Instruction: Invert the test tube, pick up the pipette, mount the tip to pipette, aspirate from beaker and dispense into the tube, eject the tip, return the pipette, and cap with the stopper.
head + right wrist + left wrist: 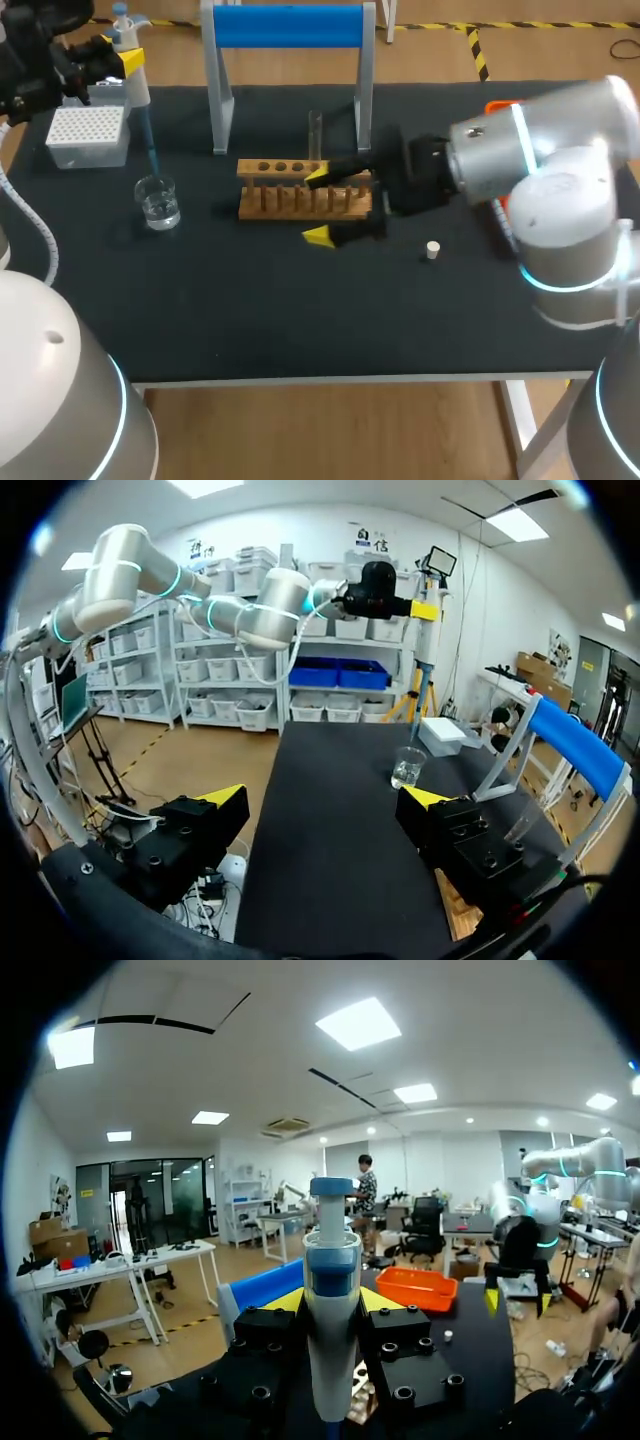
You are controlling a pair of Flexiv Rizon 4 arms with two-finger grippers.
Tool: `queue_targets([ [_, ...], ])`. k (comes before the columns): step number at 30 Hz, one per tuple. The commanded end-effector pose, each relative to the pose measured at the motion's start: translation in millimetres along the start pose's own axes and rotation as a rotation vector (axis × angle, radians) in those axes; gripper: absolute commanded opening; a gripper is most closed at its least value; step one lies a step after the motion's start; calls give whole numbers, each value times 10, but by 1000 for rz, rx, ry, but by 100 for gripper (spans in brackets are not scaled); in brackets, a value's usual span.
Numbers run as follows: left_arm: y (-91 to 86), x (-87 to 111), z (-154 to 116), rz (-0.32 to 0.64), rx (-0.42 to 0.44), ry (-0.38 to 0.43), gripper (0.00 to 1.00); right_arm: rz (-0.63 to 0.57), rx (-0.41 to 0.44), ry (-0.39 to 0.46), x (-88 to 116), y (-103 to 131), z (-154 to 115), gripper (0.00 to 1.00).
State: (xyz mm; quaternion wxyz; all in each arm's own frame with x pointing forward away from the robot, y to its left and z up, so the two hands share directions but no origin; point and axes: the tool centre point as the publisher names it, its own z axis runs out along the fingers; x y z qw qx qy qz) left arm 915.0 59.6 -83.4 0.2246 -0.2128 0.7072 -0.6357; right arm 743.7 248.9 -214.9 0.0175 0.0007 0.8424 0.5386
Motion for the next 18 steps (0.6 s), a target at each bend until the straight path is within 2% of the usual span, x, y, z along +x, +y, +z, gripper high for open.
queue_targets([
  [1,7,0,16,1,3,-3,0,13,46,-20,-42,-3,639,100],
  [8,7,0,16,1,3,-3,0,30,34,-52,-173,-112,874,100],
  [18,7,0,16,1,3,-3,0,61,31,-104,-379,-282,1070,100],
])
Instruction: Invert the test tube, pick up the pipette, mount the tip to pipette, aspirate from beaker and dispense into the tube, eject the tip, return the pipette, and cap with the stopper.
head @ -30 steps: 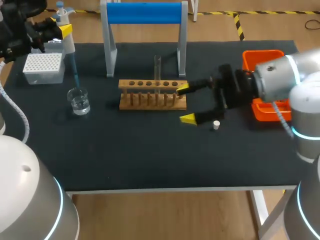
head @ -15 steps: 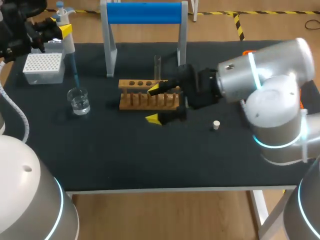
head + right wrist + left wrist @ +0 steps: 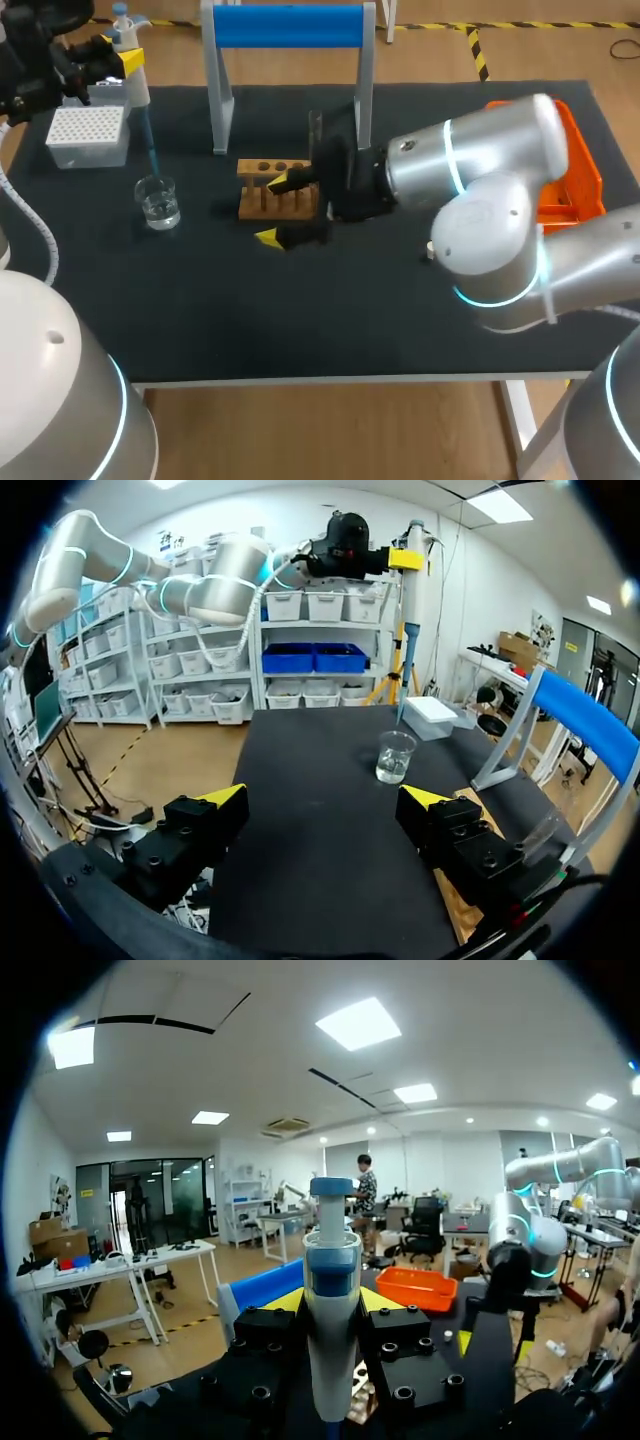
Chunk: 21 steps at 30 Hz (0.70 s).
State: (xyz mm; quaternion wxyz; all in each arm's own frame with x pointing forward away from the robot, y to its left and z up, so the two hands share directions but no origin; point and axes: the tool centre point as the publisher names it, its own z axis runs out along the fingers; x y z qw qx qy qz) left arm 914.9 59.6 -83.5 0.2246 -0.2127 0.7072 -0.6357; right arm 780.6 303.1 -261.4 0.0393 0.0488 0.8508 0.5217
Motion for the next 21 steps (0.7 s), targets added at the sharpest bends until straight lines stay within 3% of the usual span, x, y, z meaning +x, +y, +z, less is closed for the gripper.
queue_targets([
  [1,7,-1,16,1,3,-3,0,4,-5,-18,-40,-81,408,100],
  [21,7,-1,16,1,3,-3,0,-2,26,-31,-349,-209,913,100],
])
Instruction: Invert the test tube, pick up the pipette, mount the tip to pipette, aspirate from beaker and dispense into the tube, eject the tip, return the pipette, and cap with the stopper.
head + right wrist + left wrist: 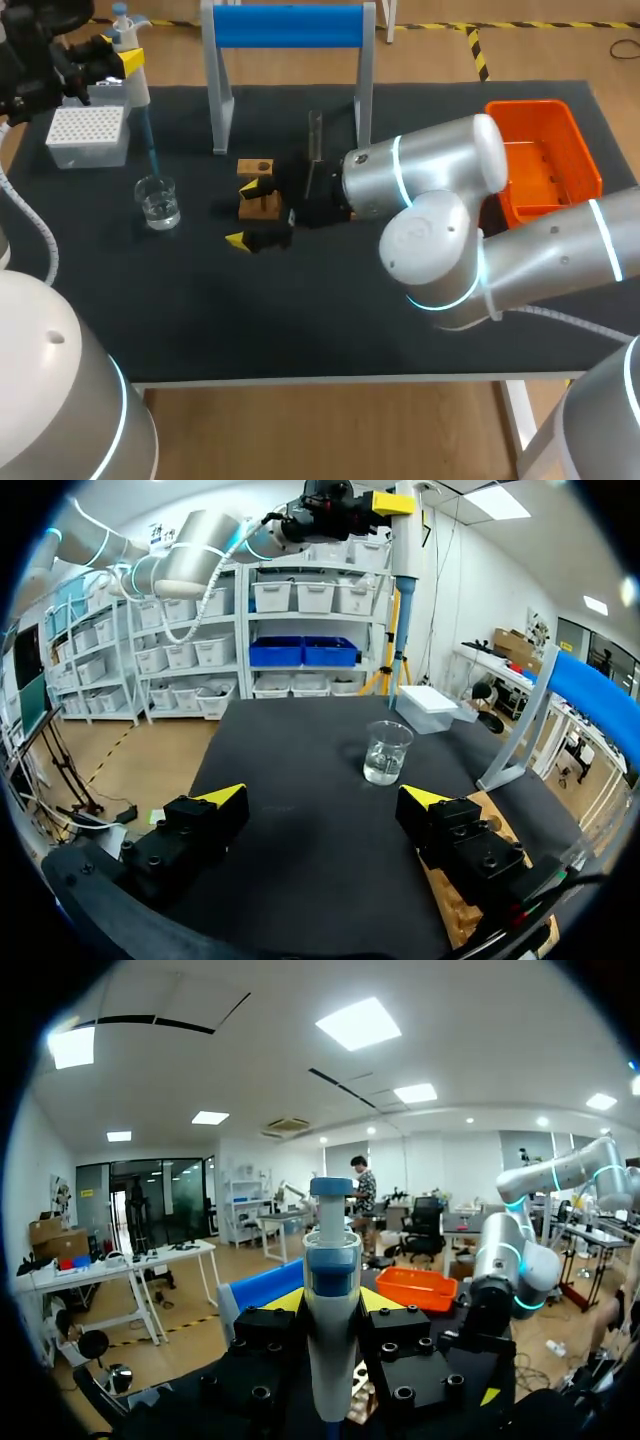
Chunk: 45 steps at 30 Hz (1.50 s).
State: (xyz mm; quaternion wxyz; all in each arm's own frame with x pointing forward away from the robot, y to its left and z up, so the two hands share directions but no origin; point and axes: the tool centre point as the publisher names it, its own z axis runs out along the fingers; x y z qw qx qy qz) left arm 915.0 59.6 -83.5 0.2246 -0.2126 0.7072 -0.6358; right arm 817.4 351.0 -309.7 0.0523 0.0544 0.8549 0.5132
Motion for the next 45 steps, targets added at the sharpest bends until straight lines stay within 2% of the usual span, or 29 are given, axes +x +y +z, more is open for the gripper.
queue_targets([
  [1,6,-1,16,1,2,-3,0,3,9,-2,-49,-7,234,100],
  [13,6,-1,16,1,2,-3,0,7,12,-20,-138,9,258,100],
  [45,6,-1,16,1,2,-3,0,-7,20,-42,-153,5,234,100],
])
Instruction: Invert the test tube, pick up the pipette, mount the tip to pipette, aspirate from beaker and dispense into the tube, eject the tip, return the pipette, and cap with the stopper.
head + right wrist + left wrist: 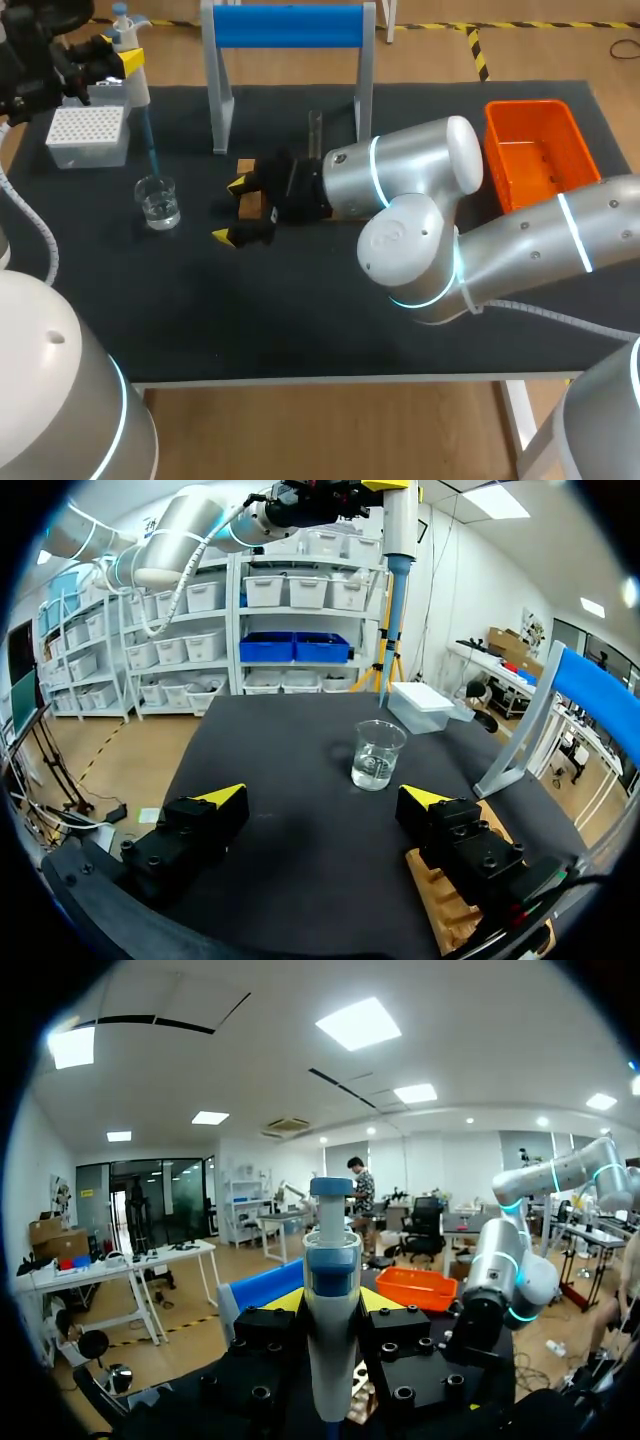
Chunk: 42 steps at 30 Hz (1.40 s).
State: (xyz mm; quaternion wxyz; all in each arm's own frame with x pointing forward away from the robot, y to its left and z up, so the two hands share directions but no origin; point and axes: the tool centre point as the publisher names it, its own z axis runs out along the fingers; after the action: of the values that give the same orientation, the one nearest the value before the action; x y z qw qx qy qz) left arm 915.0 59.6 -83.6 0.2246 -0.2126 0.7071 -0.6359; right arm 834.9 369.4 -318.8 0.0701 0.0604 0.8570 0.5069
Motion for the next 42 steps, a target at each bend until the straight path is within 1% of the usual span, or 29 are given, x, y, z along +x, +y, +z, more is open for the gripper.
queue_targets([
  [1,6,0,15,1,2,-3,0,4,13,-11,-20,-18,16,100],
  [8,6,0,15,1,2,-3,0,4,24,-35,-86,-43,56,100],
  [14,6,0,15,1,2,-3,0,-17,50,-80,-128,-53,107,100],
  [26,6,0,15,1,2,-3,0,0,46,-87,-156,-48,174,100],
  [29,6,0,15,1,2,-3,0,25,36,-77,-146,-50,182,100],
  [42,6,0,15,1,2,-3,0,25,36,-77,-146,-50,182,100],
])
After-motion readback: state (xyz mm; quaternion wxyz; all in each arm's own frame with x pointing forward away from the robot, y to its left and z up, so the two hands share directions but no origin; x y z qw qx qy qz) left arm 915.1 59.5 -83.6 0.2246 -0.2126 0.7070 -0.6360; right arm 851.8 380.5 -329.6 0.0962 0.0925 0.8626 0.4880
